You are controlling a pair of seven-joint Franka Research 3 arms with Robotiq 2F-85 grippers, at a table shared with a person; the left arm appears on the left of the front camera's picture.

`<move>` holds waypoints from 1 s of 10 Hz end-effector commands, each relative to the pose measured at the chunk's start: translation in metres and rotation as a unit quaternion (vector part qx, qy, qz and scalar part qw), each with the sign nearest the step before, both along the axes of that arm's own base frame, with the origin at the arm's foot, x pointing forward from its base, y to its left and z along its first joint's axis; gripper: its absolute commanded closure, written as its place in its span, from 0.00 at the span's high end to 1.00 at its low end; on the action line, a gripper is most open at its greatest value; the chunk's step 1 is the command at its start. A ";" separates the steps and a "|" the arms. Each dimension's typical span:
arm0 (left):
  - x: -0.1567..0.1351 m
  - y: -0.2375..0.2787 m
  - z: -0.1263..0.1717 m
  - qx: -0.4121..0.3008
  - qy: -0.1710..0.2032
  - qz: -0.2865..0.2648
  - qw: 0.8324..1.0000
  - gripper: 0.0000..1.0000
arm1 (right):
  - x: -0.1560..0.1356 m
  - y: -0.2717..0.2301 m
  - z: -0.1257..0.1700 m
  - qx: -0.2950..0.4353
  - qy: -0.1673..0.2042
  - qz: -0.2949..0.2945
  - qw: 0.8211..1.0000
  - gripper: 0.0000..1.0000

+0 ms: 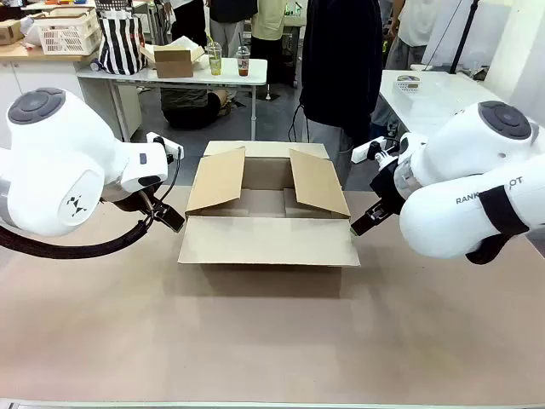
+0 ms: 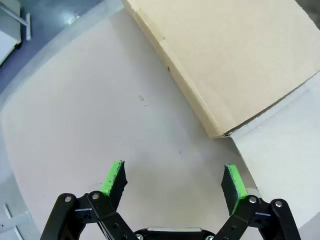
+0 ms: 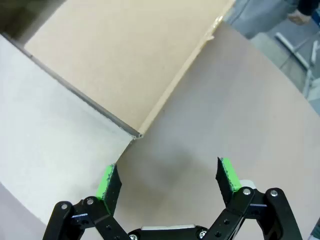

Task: Pack the gift set into the box.
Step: Place both hands on the side flaps of the Package Box and spread them outward.

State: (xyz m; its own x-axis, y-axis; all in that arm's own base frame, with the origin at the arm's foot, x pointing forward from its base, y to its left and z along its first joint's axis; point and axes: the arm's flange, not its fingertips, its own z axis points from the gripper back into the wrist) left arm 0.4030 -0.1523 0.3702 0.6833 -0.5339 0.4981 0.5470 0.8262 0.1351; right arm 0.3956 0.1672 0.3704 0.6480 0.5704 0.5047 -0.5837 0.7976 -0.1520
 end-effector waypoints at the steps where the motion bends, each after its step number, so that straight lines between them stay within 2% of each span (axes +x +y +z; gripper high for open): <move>1: 0.000 0.000 0.000 0.000 0.000 0.000 1.000 1.00 | 0.000 0.000 0.000 0.000 -0.001 0.000 1.000 1.00; 10: 0.000 0.000 0.000 0.000 0.000 0.000 1.000 1.00 | 0.000 0.000 0.000 0.000 -0.001 0.000 1.000 1.00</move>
